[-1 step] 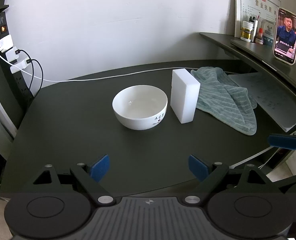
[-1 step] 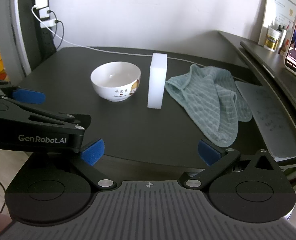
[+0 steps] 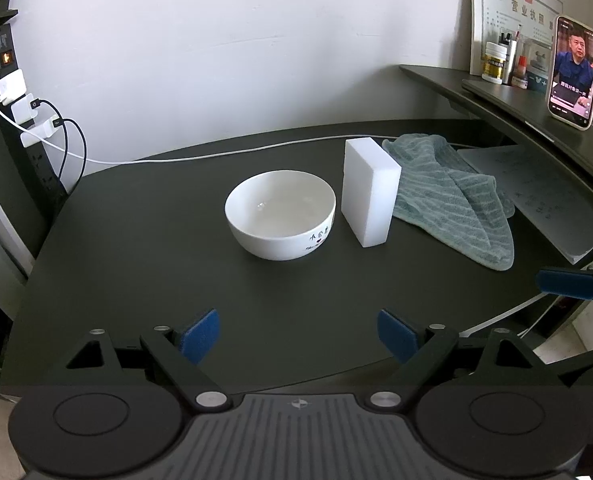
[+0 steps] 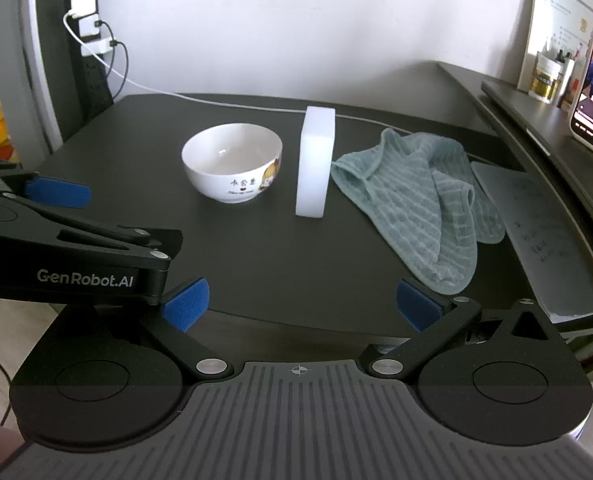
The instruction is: Clean bowl
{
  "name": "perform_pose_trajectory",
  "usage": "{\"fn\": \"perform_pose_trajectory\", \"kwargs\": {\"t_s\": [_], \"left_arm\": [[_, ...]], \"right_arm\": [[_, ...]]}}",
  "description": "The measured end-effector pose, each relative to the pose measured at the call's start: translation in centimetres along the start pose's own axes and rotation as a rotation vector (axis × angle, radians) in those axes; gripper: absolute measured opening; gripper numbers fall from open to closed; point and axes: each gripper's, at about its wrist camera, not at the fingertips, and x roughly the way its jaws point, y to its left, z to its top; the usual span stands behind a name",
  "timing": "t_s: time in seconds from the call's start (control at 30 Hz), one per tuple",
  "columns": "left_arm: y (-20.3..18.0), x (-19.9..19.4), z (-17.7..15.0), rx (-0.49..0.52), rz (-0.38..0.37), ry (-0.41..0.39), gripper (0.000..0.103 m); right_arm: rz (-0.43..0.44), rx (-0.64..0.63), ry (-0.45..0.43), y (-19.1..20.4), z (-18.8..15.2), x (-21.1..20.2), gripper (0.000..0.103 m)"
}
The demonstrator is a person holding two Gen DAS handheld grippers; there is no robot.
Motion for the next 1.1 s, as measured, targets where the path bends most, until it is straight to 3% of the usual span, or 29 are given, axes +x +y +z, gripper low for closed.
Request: {"fn": "perform_pose_trajectory", "kwargs": {"t_s": [1.1], "left_arm": [[-0.45,-0.10,-0.57,-0.009,0.008,0.005,0.088]], "right_arm": [[-0.007,0.002,0.011,0.56,-0.02,-0.07,0.103]]}}
